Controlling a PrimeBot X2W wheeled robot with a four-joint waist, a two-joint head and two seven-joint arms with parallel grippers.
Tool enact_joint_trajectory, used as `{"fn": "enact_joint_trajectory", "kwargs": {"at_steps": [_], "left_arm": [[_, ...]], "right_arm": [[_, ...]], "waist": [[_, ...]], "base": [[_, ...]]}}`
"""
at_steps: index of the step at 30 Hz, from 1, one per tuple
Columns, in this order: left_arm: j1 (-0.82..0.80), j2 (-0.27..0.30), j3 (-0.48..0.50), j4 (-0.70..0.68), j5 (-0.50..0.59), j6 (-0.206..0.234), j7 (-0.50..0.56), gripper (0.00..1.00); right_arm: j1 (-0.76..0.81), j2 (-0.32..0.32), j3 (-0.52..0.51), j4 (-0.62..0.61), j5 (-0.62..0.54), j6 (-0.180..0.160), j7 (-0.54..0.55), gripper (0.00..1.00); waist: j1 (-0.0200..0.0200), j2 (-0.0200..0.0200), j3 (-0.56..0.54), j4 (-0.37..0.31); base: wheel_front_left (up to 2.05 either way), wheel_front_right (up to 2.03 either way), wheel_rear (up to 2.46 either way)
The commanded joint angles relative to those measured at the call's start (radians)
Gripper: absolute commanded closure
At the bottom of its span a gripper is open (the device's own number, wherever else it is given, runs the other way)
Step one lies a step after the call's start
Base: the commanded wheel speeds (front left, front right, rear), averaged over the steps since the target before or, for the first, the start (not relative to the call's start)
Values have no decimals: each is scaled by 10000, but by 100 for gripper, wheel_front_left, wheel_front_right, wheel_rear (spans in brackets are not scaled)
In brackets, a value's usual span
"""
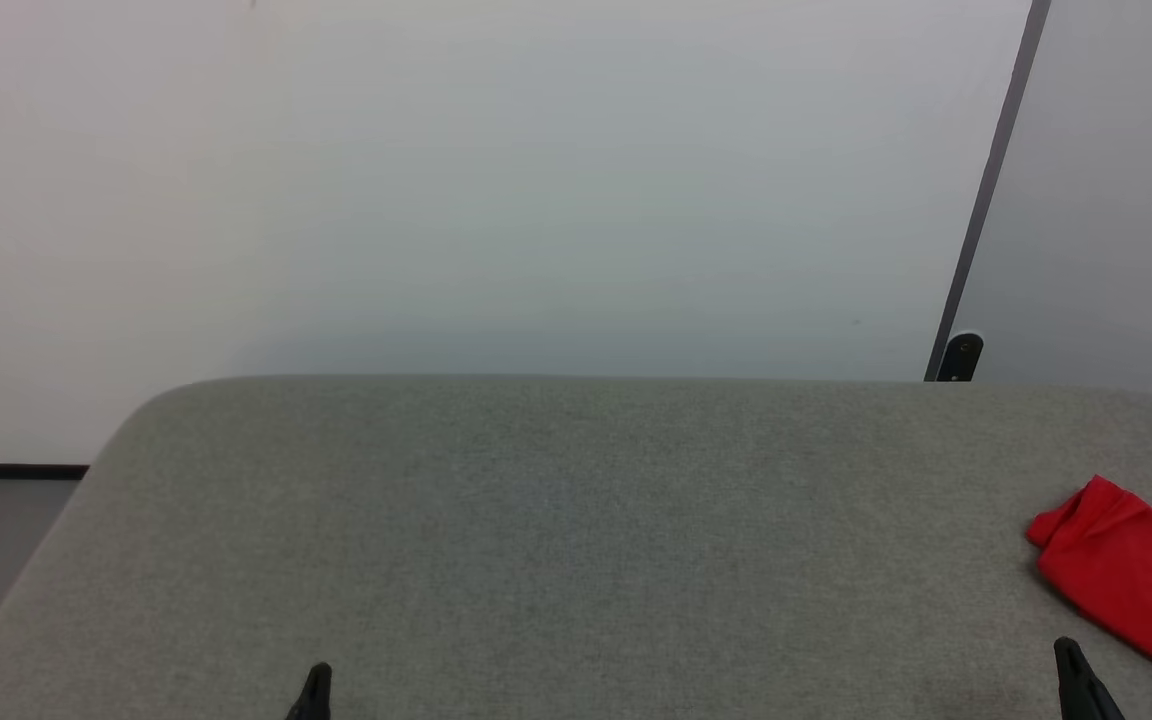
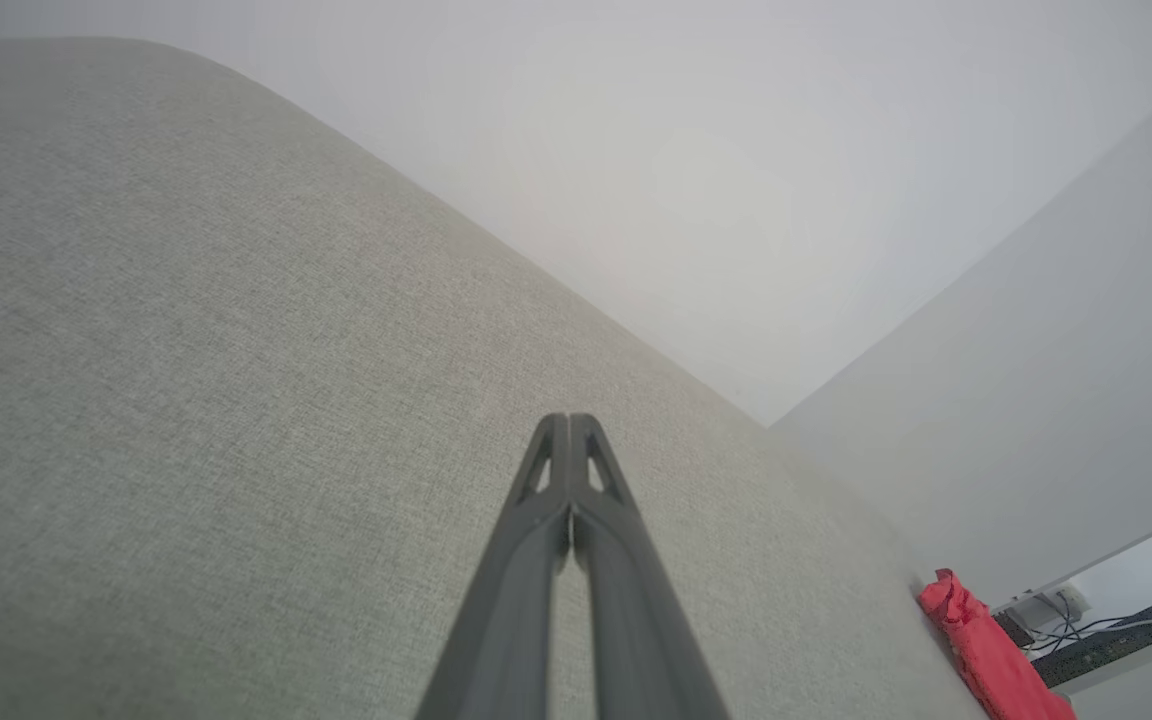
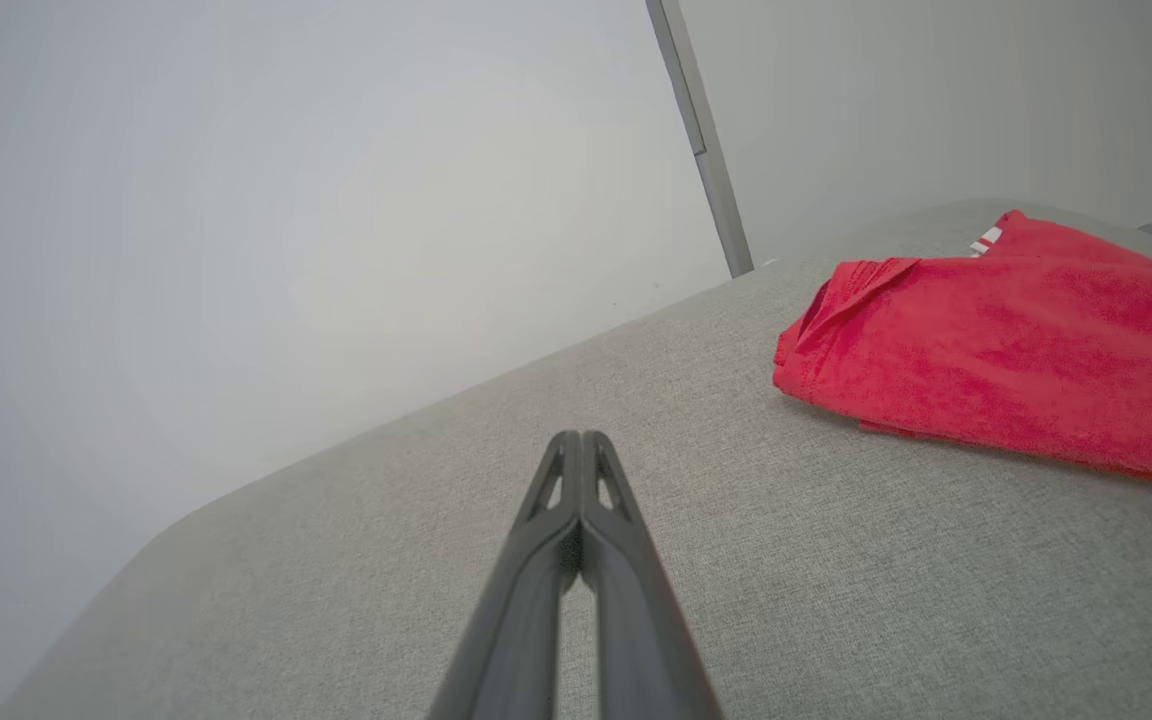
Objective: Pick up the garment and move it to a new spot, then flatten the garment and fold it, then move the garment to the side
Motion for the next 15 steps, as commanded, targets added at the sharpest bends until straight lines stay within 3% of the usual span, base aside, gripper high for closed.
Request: {"fn": "enact_joint_trajectory", "kwargs": {"at_steps": [1,15], "left_arm": [[-345,-6,113,-146,-342,-25,74,100],[-772,-215,452,-198,-1983,-38,588,100]], "right_arm": [[-372,-27,-56,-106,418,0,77,100],[-839,134,-112,-17,2488,-1,562,100]], "waist": [[0,0,43,-11],[0,0,347,-71]], "base": [[0,0,0],[0,0,0]]}}
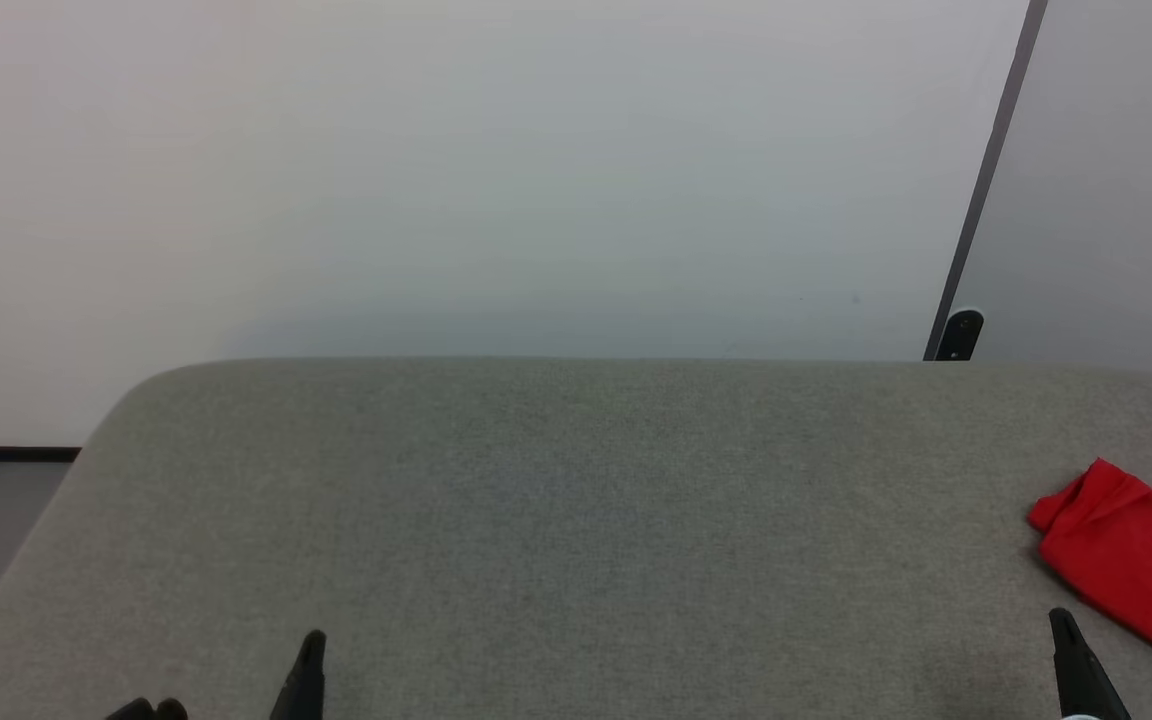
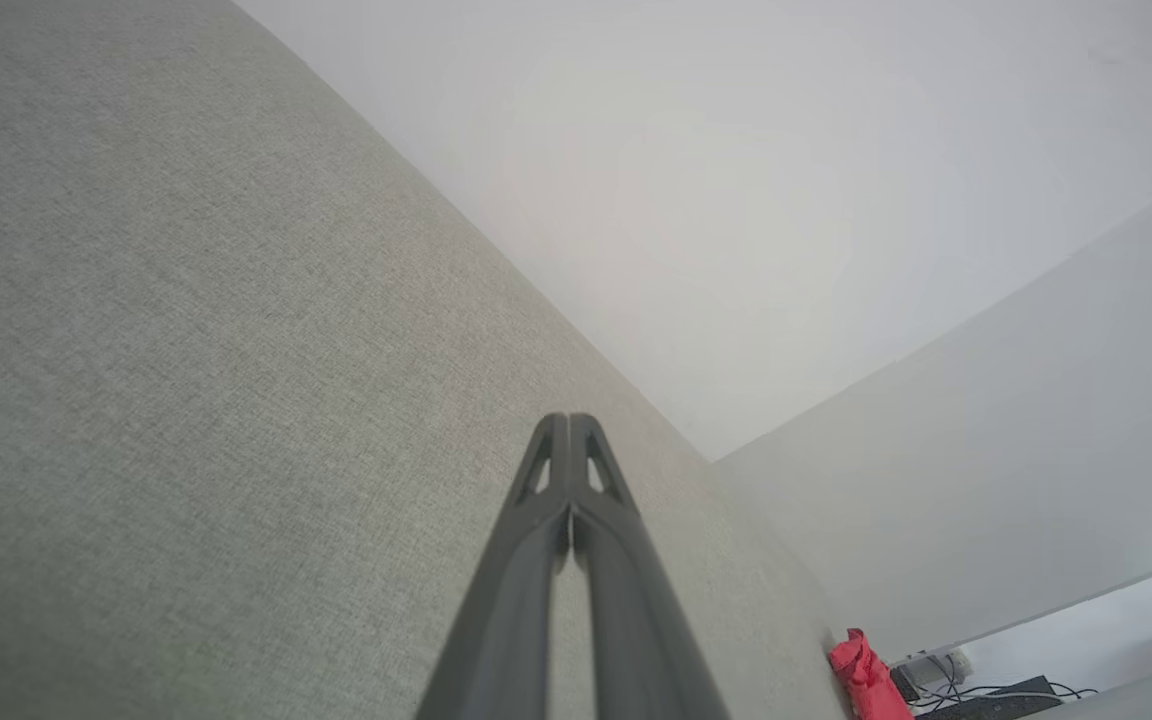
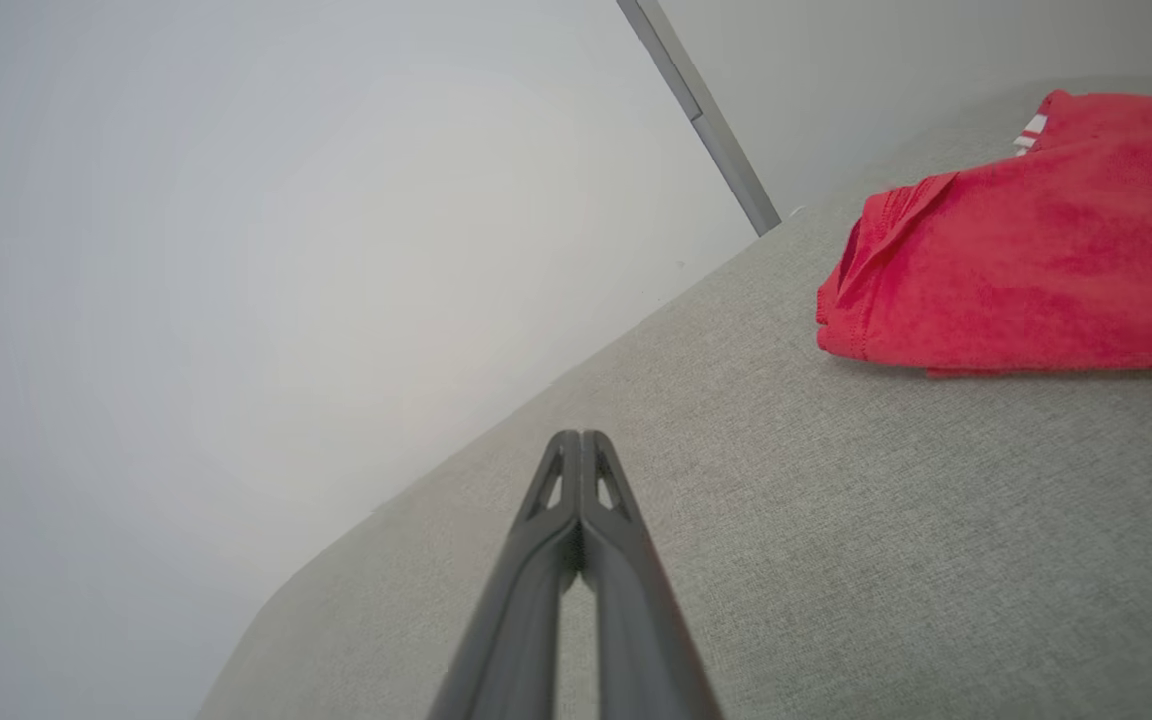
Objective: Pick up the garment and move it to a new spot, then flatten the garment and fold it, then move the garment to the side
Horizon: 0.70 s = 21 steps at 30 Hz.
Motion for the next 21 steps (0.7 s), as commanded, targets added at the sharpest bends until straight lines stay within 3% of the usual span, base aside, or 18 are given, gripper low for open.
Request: {"fn": "enact_joint_trajectory", "kwargs": {"at_steps": [1,21], "left_arm": [[-341,8,112,-148,-310,-37,72,100],[-850,-245,519,-199,-2252,-55,694,100]], "right_arm": [[-337,-5,-45,-95,377,-1,68,100],[-891,184,-126,23,2841,-2,659,100]], "waist": [[0,0,45,-12],[0,0,480,-98]], "base": [[0,0,0],[0,0,0]]}}
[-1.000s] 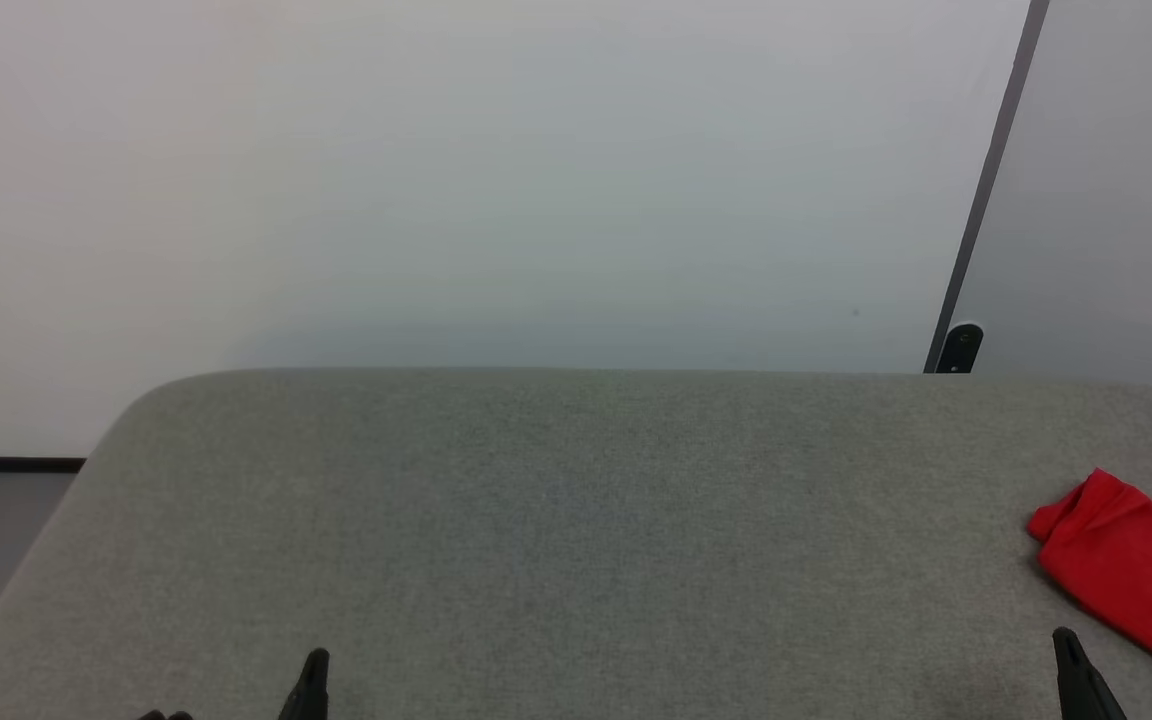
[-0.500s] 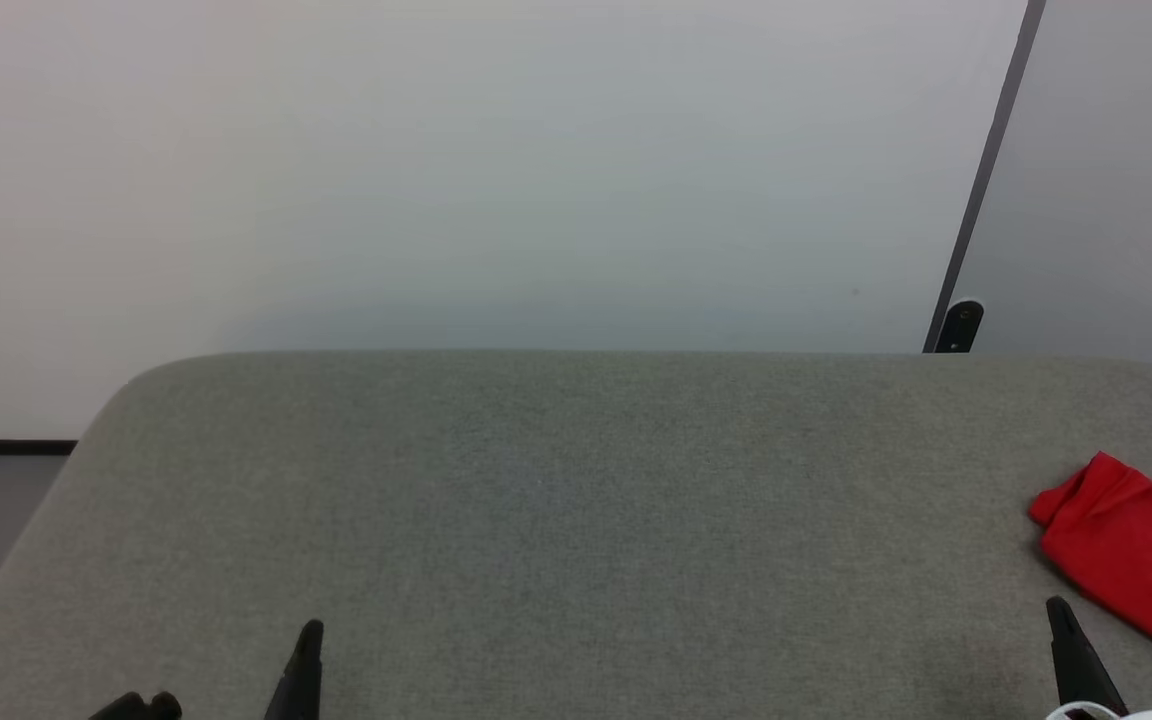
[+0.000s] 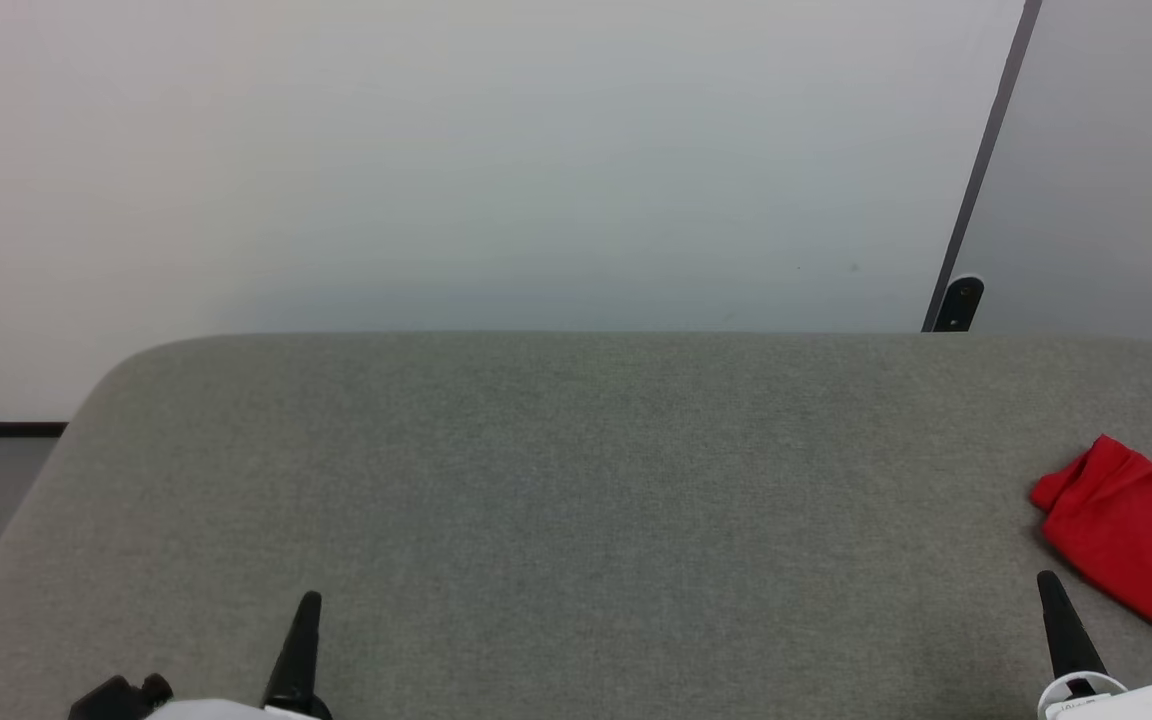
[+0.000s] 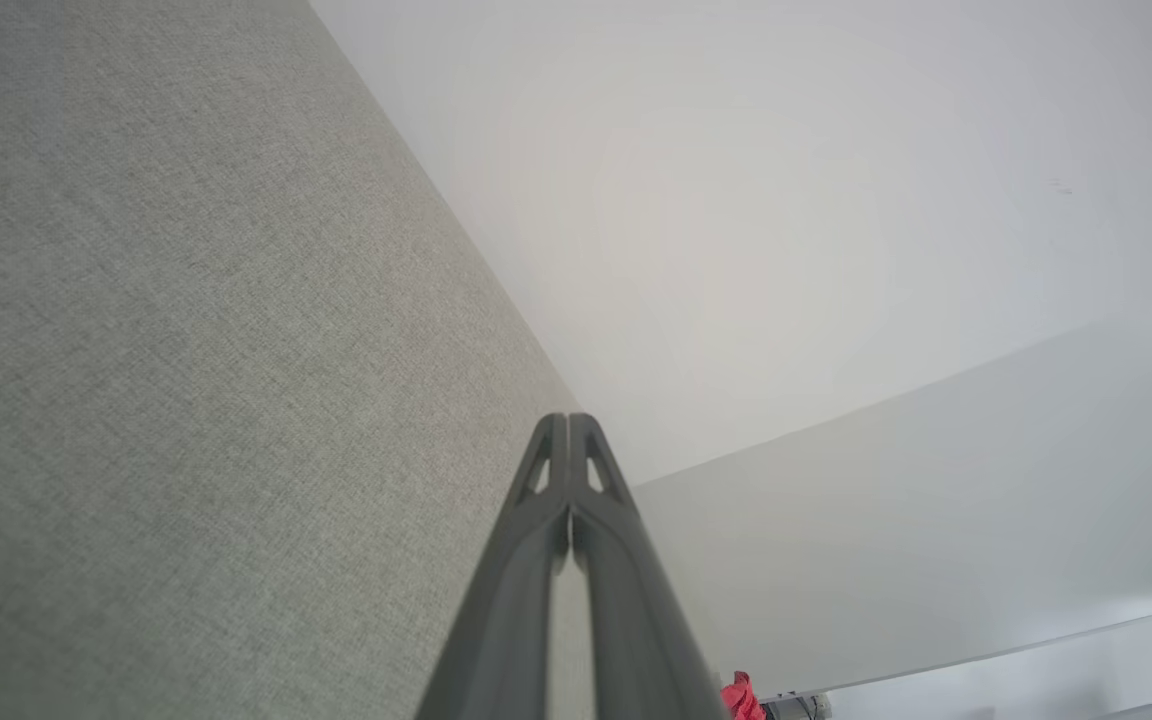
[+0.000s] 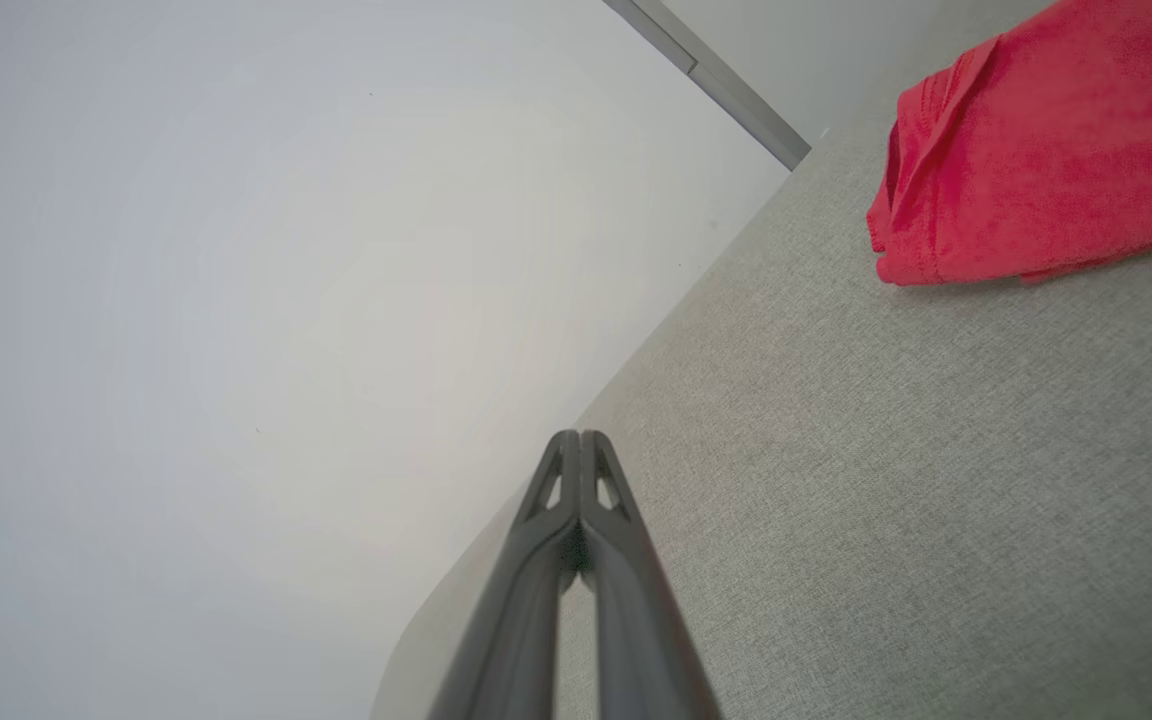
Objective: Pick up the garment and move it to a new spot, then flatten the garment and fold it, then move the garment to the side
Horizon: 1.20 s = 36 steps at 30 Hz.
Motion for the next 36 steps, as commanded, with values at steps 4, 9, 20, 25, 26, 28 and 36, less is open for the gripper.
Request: {"fn": "enact_joint_trajectory", "kwargs": {"at_steps": [4,9,20,25,26,28,36], "left_arm": [[-350,-24,128,-128,-445,-54,155,100],[-460,-82,217,-136,-860,-59,275,100],[-689,-198,398,-159,-1730,-70,555,100],[-755,-241,469,-159,-2090,-73,675,100],[-779,-249,484,-162,-2168,-74,690,100],[-820,-266,516,-167,-2308,-75,744,100],[-947,-343,632,-172,-2855,-66,911,100]], "right_arm": [[-349,21,-74,-44,557,-3,124,100],[-455,64,-91,-22,1092,-3,261,100],[-725,150,-120,29,2177,-4,520,100],[-794,190,-130,55,2632,-4,622,100],[-820,197,-132,59,2730,-4,641,100],[-874,210,-136,66,2924,-4,690,100],[-1019,260,-154,102,3611,-4,858,100]], "waist": [[0,0,95,-21],[0,0,203,-43],[0,0,442,-90],[0,0,551,-112],[0,0,573,-116],[0,0,616,-125],[0,0,790,-159]], "base": [[0,0,0],[0,0,0],[0,0,0],[0,0,0],[0,0,0],[0,0,0],[0,0,0]]}}
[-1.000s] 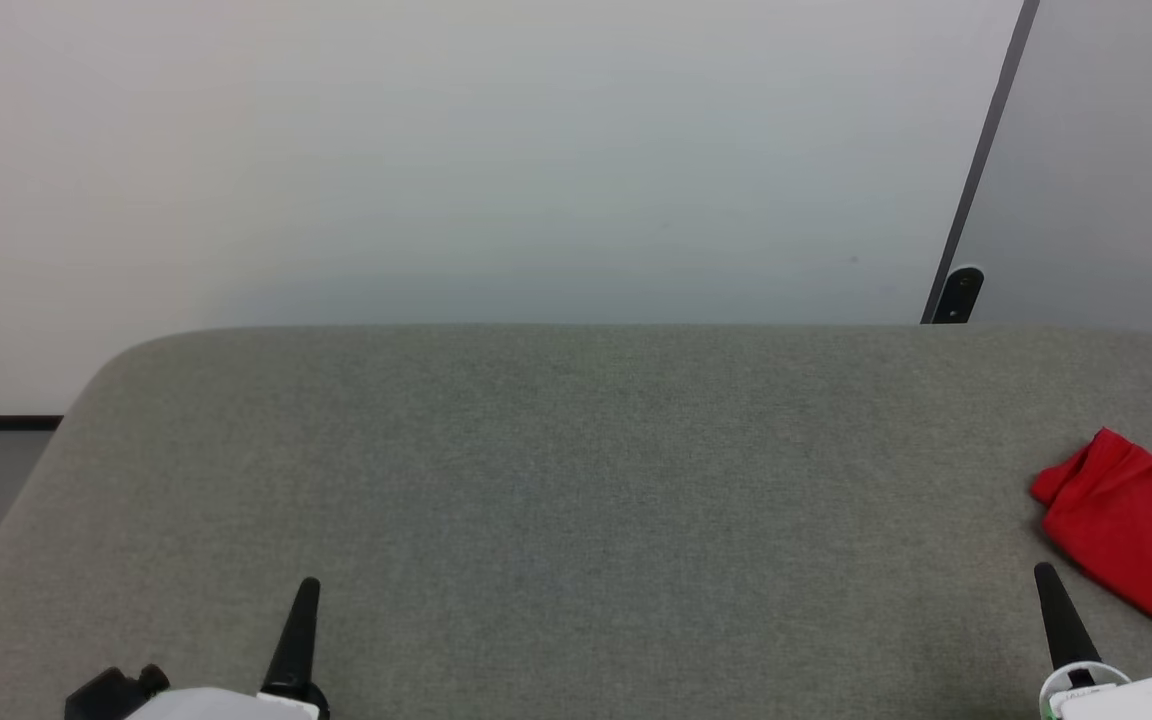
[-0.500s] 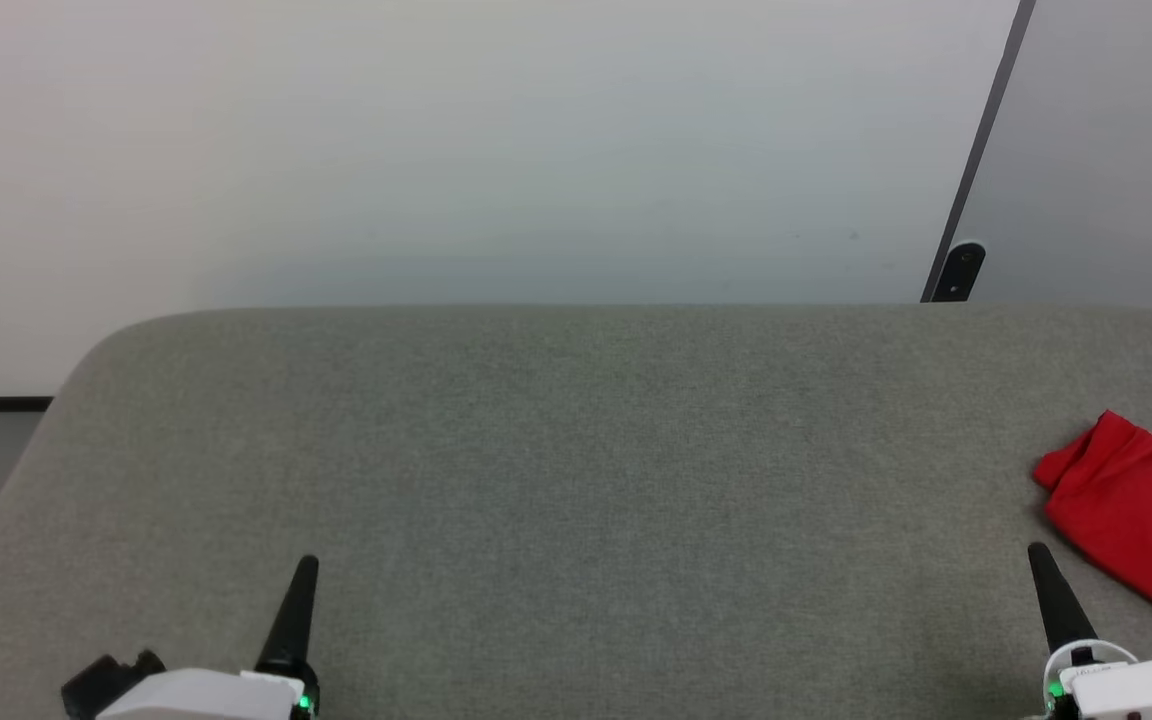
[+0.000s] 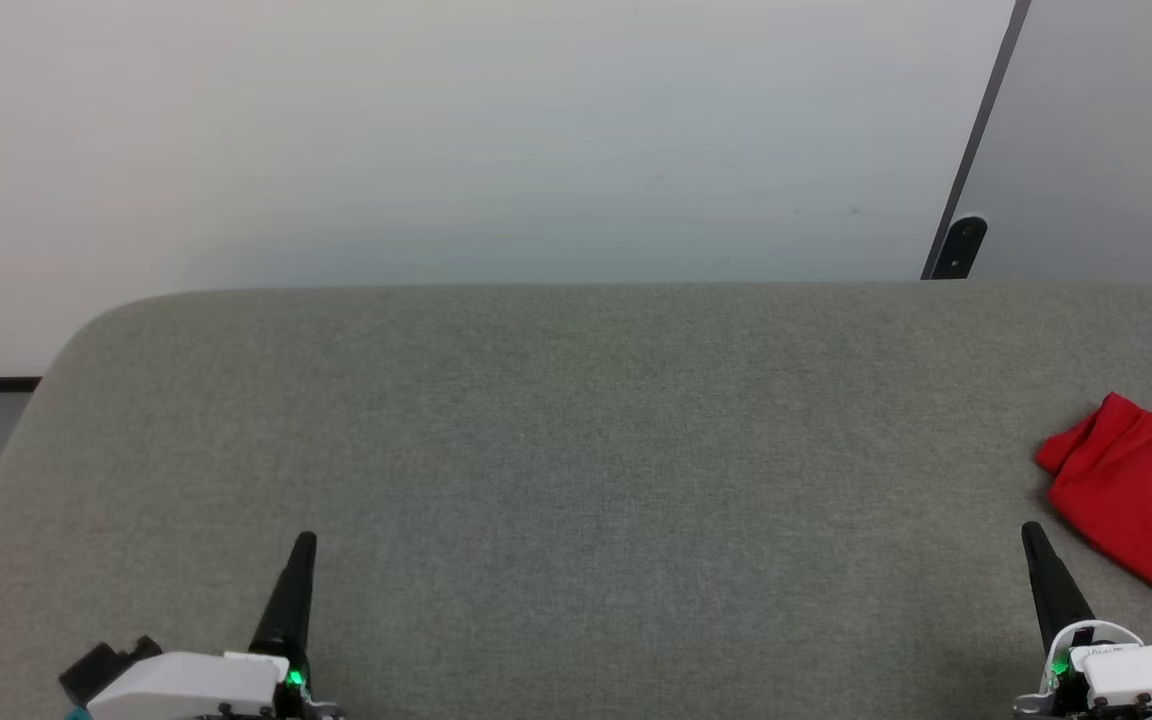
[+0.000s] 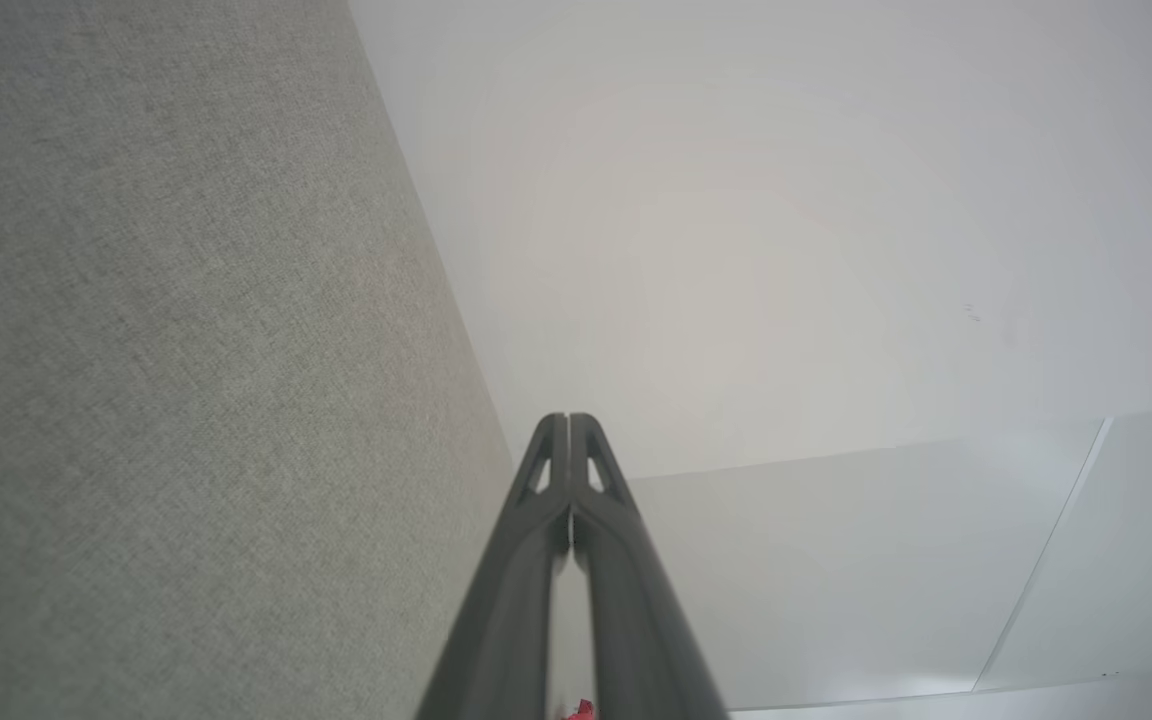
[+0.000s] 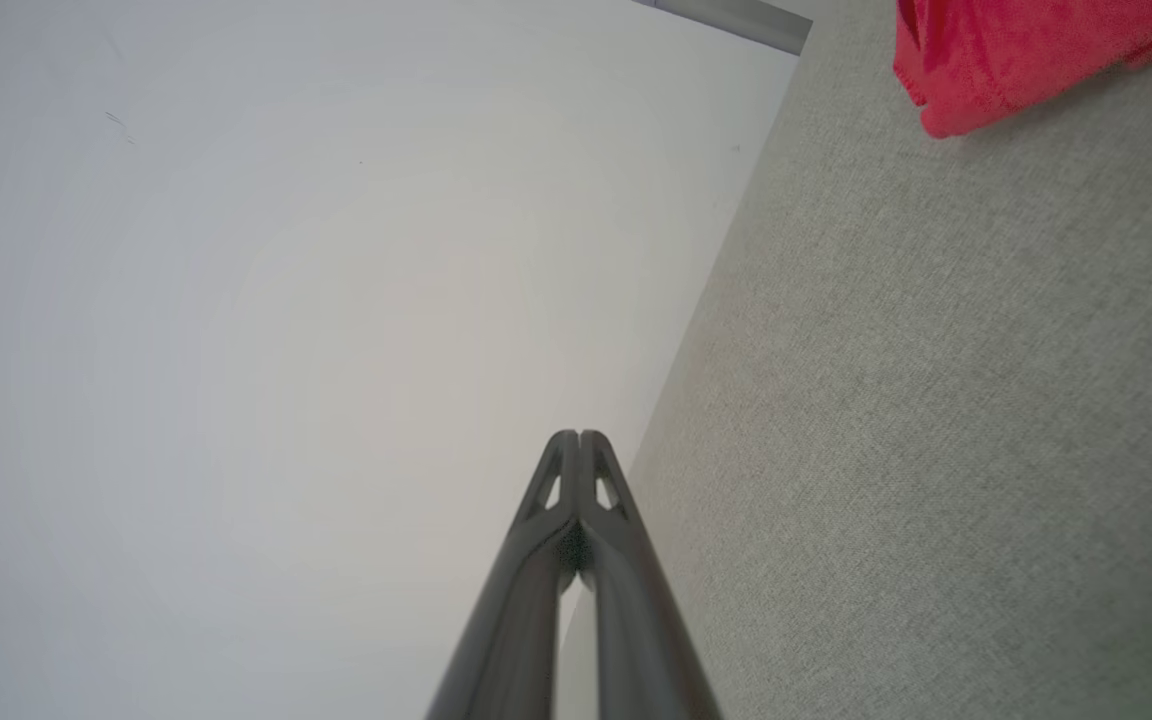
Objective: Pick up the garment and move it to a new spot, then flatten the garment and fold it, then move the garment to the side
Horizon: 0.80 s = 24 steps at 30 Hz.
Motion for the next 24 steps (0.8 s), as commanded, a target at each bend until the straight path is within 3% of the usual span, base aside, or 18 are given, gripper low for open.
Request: {"fn": "enact_joint_trajectory", "kwargs": {"at_steps": [1,24], "left_arm": [[-192,-10,73,-50,-173,-36,57,100],[-523,-198,356,-72,-1556,-52,496,100]], "right_arm": [[-241,13,-35,-30,241,-2,74,100],[-605,160,-80,63,2006,0,488,100]], "waist": [[0,0,37,-9],[0,0,537,-109]], "base": [[0,0,0],[0,0,0]]}}
